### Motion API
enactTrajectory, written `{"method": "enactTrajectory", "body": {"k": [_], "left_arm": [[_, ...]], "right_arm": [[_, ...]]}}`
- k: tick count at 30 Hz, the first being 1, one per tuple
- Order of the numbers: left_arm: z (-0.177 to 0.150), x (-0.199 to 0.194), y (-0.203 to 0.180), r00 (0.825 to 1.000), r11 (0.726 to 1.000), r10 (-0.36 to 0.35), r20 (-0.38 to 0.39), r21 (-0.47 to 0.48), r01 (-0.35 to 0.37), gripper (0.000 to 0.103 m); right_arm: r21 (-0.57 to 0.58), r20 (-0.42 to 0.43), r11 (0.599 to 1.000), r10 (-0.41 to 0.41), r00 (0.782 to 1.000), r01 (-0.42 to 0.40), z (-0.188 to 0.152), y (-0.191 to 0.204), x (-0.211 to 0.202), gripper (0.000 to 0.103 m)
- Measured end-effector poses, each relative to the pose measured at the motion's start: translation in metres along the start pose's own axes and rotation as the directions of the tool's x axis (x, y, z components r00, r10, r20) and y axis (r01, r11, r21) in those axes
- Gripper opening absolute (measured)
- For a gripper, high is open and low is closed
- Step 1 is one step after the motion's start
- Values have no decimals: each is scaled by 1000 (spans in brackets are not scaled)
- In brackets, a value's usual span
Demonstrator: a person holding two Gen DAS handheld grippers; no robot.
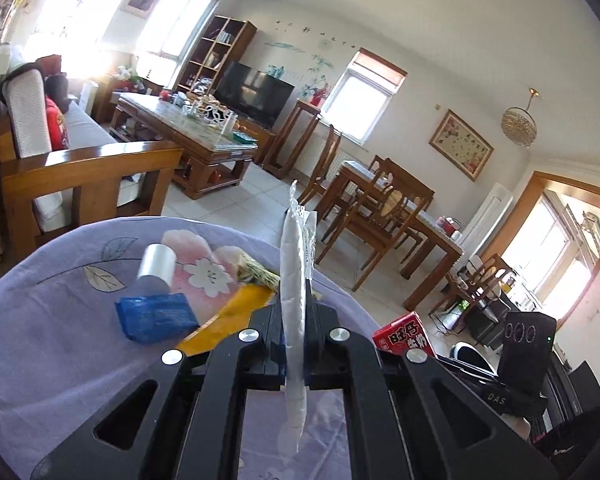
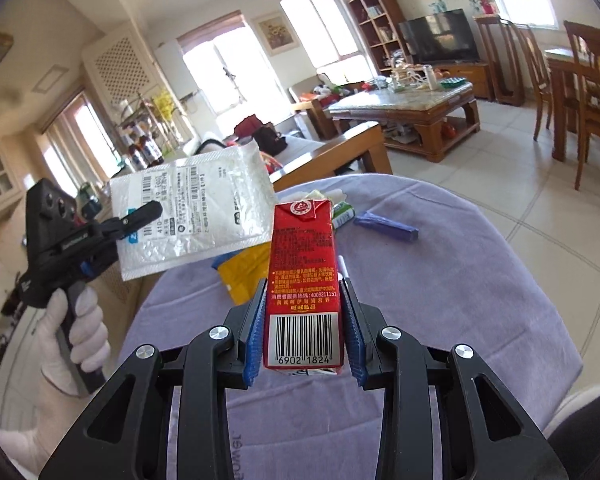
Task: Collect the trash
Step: 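Carry the wrapper and small red carton over the black bin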
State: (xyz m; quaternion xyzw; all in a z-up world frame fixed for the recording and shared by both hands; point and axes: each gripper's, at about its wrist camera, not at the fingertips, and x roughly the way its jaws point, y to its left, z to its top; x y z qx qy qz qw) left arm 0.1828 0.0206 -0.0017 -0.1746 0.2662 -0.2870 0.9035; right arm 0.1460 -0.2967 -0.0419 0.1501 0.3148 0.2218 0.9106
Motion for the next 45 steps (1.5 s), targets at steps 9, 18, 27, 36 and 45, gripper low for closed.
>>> {"method": "enactTrajectory", "body": {"k": [9, 18, 27, 36, 45], "left_arm": [[-45, 42, -100, 977, 975, -184, -111, 107, 196, 6], [-96, 115, -222, 873, 882, -412, -262, 127, 454, 6], [-160, 206, -319, 782, 829, -439, -443, 135, 542, 6], [-209, 265, -331, 754, 845, -353, -554, 156, 511, 6], [-214, 268, -328, 769, 869, -273, -578, 196, 455, 9]], "right_arm": [[256, 226, 957, -194, 955, 133, -47, -53, -133, 34], [507, 346, 819, -478, 807, 268, -107, -127, -277, 34], [660, 275, 663, -651, 707, 354, -163, -188, -329, 34], [742, 206, 582, -670, 713, 333, -186, -236, -313, 34], [744, 149, 557, -677, 720, 369, -179, -250, -290, 35]]}}
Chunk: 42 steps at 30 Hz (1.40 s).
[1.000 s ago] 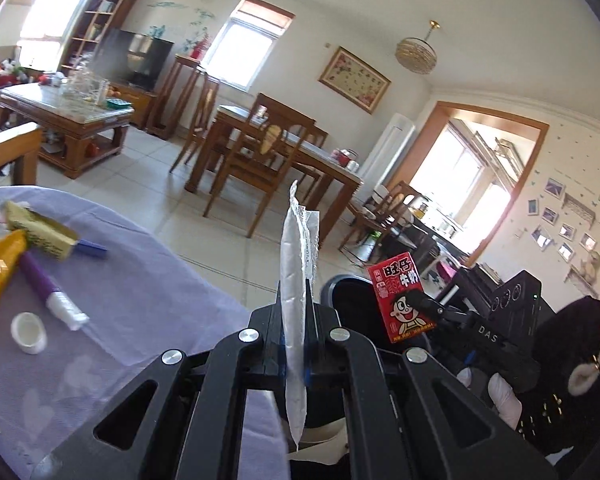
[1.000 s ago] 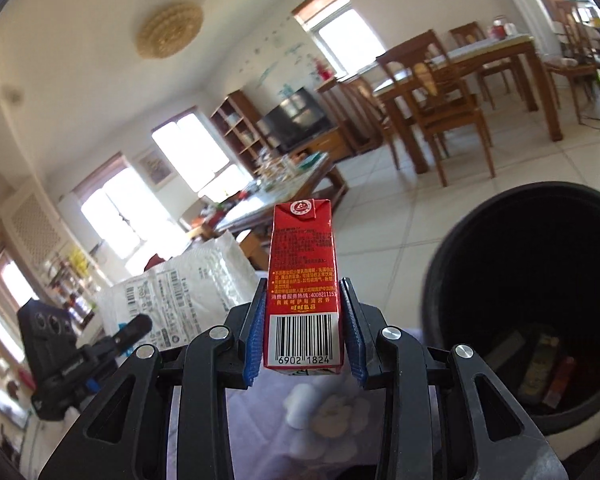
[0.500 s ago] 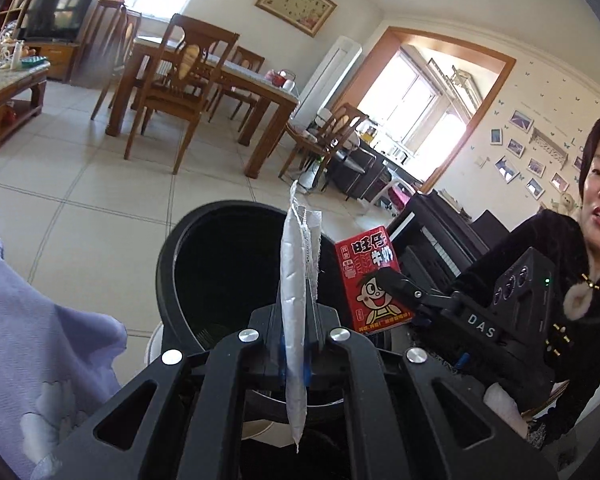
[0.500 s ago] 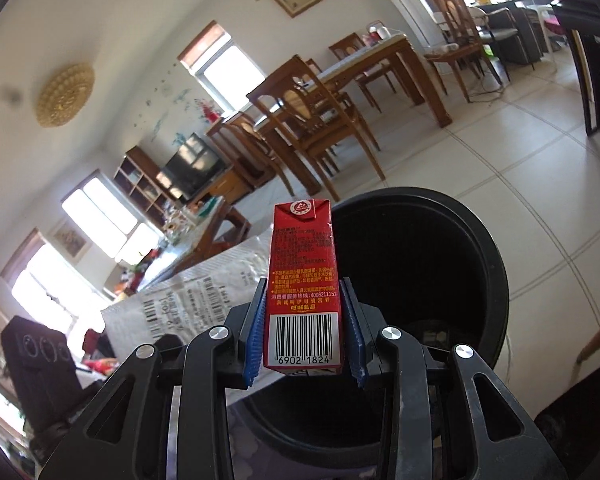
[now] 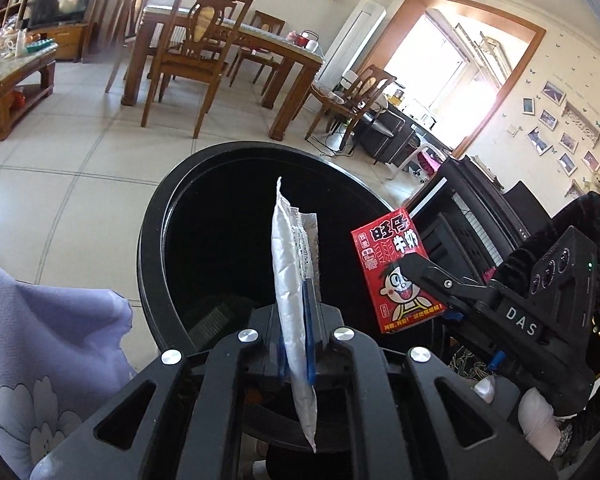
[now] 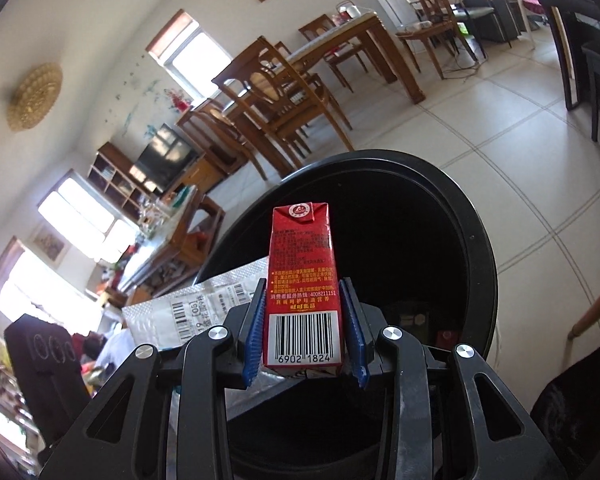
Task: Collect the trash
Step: 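Carry the wrapper and small red carton over the black bin, then open both grippers over the bin to drop the wrapper and carton, then move both tools back over the table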
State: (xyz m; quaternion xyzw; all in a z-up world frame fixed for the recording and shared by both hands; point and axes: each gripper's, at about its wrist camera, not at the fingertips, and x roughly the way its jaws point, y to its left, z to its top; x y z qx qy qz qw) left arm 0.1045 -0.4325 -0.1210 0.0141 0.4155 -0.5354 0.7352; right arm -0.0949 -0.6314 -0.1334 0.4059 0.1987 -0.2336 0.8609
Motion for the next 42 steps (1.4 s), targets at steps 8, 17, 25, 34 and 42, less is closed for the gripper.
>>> {"method": "enactTrajectory", "body": {"k": [8, 17, 25, 34, 42], "left_arm": [[1, -19, -10, 999, 998, 46, 25, 34, -47, 37], [-4, -54, -7, 996, 997, 59, 71, 48, -62, 50], [-35, -160, 26, 959, 971, 223, 175, 47, -234, 50], [-66, -305, 162, 841, 857, 515, 168, -128, -499, 50], [-46, -335, 258, 825, 826, 560, 73, -121, -550, 50]], "right_arm": [[-25, 35, 1000, -6, 999, 7, 8, 11, -1, 62], [-104, 63, 994, 31, 998, -24, 3, 32, -14, 62], [-265, -29, 958, 109, 994, -112, -30, 98, -3, 64], [-470, -324, 795, 247, 913, -382, -103, 241, 32, 67], [-646, -571, 449, 252, 781, -617, -151, 412, 82, 67]]}}
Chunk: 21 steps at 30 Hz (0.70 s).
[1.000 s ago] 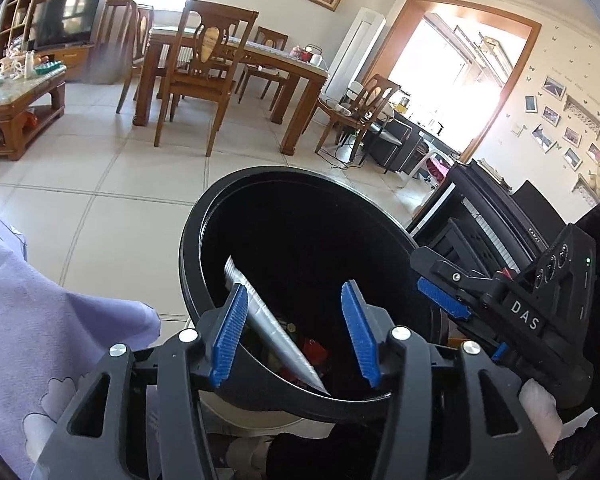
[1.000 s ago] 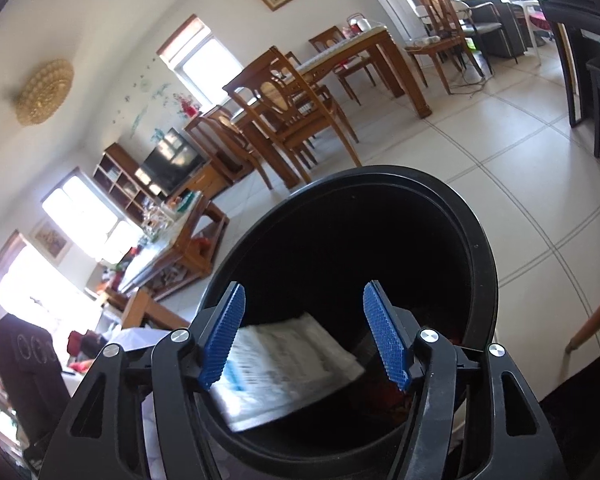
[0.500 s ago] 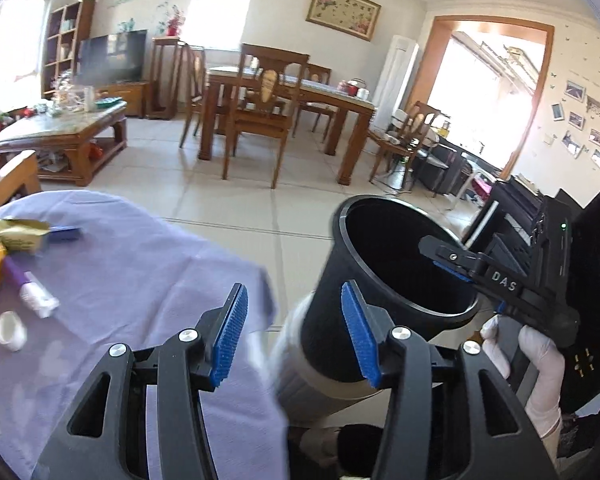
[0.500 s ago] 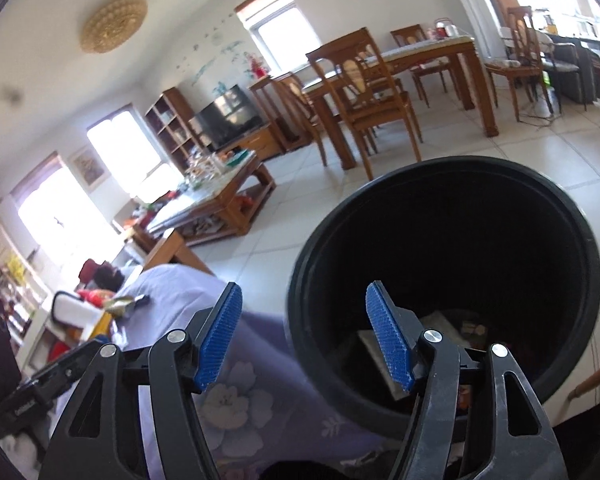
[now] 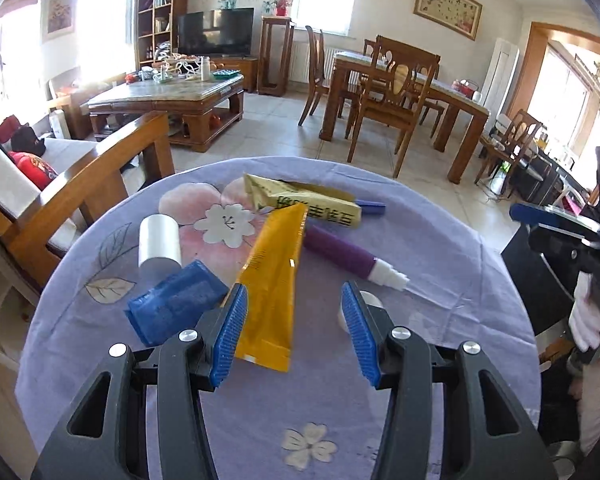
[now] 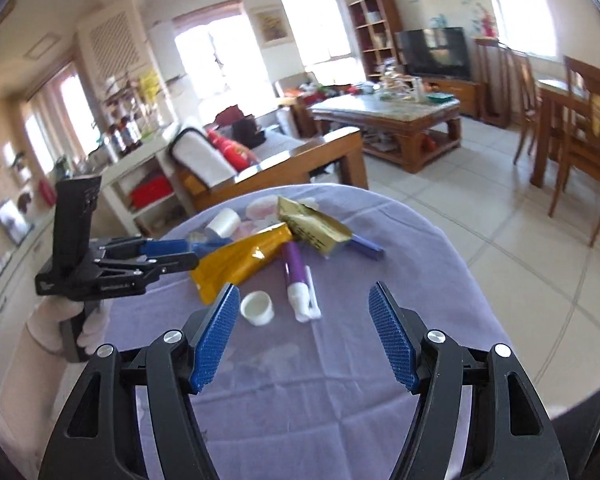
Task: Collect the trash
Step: 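Move both tools back over the table, then grasp the yellow tube with the left gripper while the right gripper grasps the yellow snack packet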
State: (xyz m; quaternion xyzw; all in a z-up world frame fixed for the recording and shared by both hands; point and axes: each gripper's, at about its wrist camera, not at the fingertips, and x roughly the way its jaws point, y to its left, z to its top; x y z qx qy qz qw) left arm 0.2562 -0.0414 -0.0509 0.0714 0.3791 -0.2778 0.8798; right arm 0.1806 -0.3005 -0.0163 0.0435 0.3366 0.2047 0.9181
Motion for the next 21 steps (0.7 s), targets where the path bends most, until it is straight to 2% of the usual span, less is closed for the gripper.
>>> {"method": "enactTrajectory", "body": {"k": [3, 5, 7, 10, 13, 19, 20, 21], "left_arm": [[4, 21, 18, 999, 999, -7, -54, 42, 9, 50], [4, 33, 22, 997, 996, 14, -81, 89, -7, 50], [5, 44, 23, 994, 994, -8, -106, 105, 20, 50], [10, 56, 24, 992, 993, -2, -125, 113, 16, 50], [13, 62, 17, 991, 992, -30, -129, 119, 46, 50], [11, 68, 2, 991, 987, -2, -131, 161, 23, 48], [10, 68, 2, 992, 987, -8, -128, 156, 28, 47], [9, 67, 2, 992, 988, -5, -127, 152, 25, 38]], "right_arm": [[-128, -107, 991, 23, 994, -37, 41, 12, 50, 67], [-201, -168, 979, -11, 986, -23, 59, 16, 81, 67], [-248, -217, 968, -32, 976, -24, 70, 13, 110, 67], [-257, -262, 965, -12, 965, -58, 81, 4, 144, 67], [-252, -281, 962, 30, 959, -104, 87, -2, 167, 67], [-189, -300, 968, 103, 948, -165, 103, -12, 204, 67], [-185, -304, 968, 105, 947, -167, 102, -12, 208, 67], [-186, -310, 968, 104, 945, -168, 103, -12, 213, 67]]}}
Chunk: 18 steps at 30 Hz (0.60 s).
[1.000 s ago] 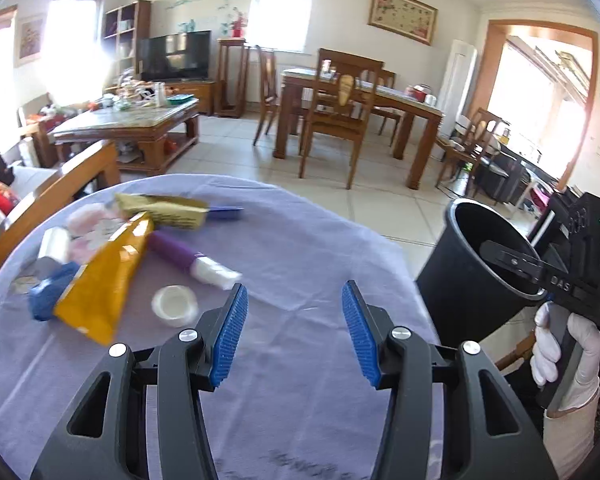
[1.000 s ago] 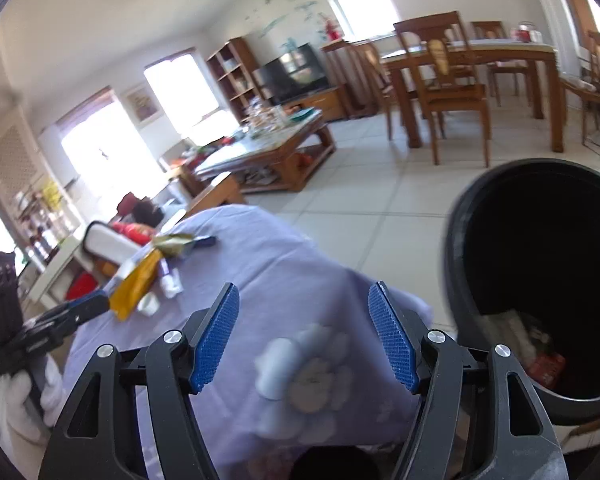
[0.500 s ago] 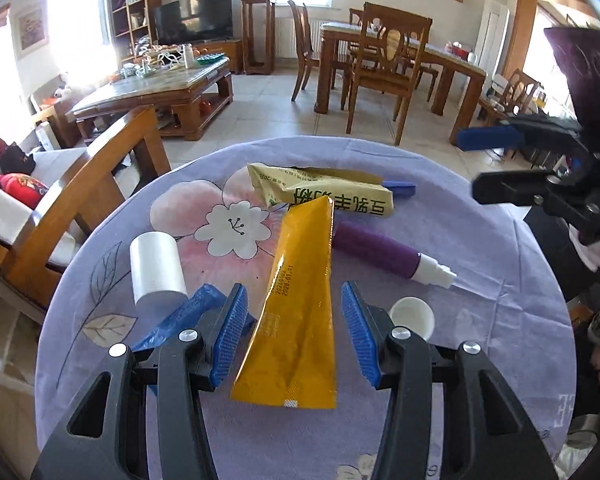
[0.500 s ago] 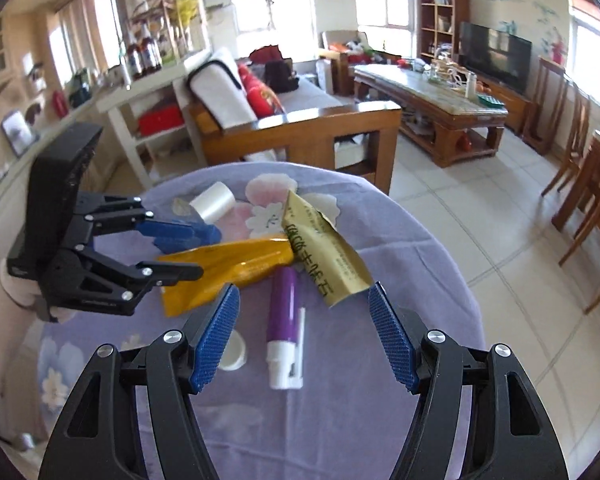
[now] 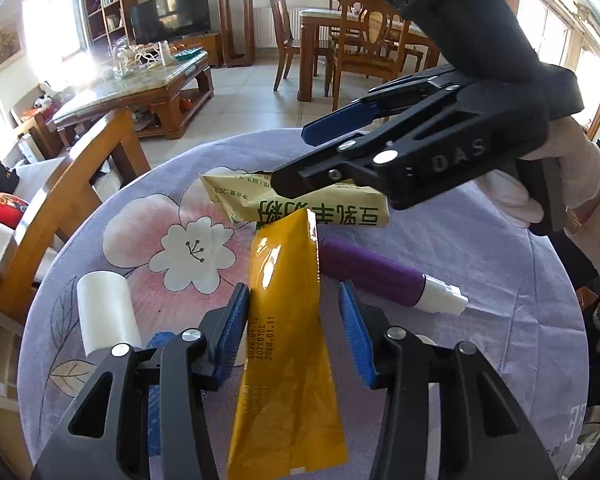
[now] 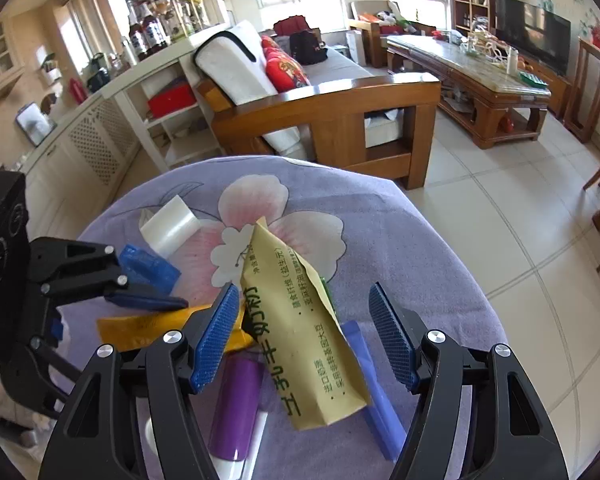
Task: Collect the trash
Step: 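Grasp the yellow tube with the left gripper while the right gripper grasps the yellow snack packet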
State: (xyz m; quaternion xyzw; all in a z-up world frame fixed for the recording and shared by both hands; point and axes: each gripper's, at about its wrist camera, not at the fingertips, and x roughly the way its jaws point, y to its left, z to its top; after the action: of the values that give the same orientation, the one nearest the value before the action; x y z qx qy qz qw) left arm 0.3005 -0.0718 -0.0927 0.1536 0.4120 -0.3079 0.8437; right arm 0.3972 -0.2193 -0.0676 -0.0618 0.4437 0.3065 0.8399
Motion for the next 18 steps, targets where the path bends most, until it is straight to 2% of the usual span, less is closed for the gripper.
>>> {"method": "enactTrajectory", "body": {"k": [4, 8, 9, 10, 14, 15, 16, 18], "left_arm": [[-4, -2, 6, 999, 998, -37, 8, -48, 37, 28], [-7, -4, 6, 999, 996, -47, 14, -75, 48, 23], [-10, -5, 5, 999, 996, -39, 18, -77, 41, 22], [-10, -5, 5, 999, 996, -37, 23, -81, 39, 19], [-16, -11, 4, 998, 992, -51, 40, -111, 55, 16], [-18, -13, 3, 998, 992, -52, 43, -112, 56, 16], [-21, -16, 1, 997, 992, -53, 48, -113, 58, 16], [-23, -20, 2, 997, 991, -58, 57, -118, 64, 16]], "right_arm": [[-8, -24, 1000, -2, 1000, 2, 8, 2, 20, 67], [1, -58, 1000, -28, 998, 28, 10, 4, 39, 67], [14, -65, 1000, -22, 998, 23, 8, 4, 42, 61], [29, -75, 1000, -8, 997, 10, 7, 3, 45, 47], [65, -72, 998, 16, 997, -11, 4, 2, 44, 41], [66, -67, 998, 9, 998, -5, 3, 3, 43, 32], [76, -52, 997, 4, 999, 0, 2, 3, 38, 18], [112, -22, 994, 10, 1000, -7, -2, 1, 27, 9]]}}
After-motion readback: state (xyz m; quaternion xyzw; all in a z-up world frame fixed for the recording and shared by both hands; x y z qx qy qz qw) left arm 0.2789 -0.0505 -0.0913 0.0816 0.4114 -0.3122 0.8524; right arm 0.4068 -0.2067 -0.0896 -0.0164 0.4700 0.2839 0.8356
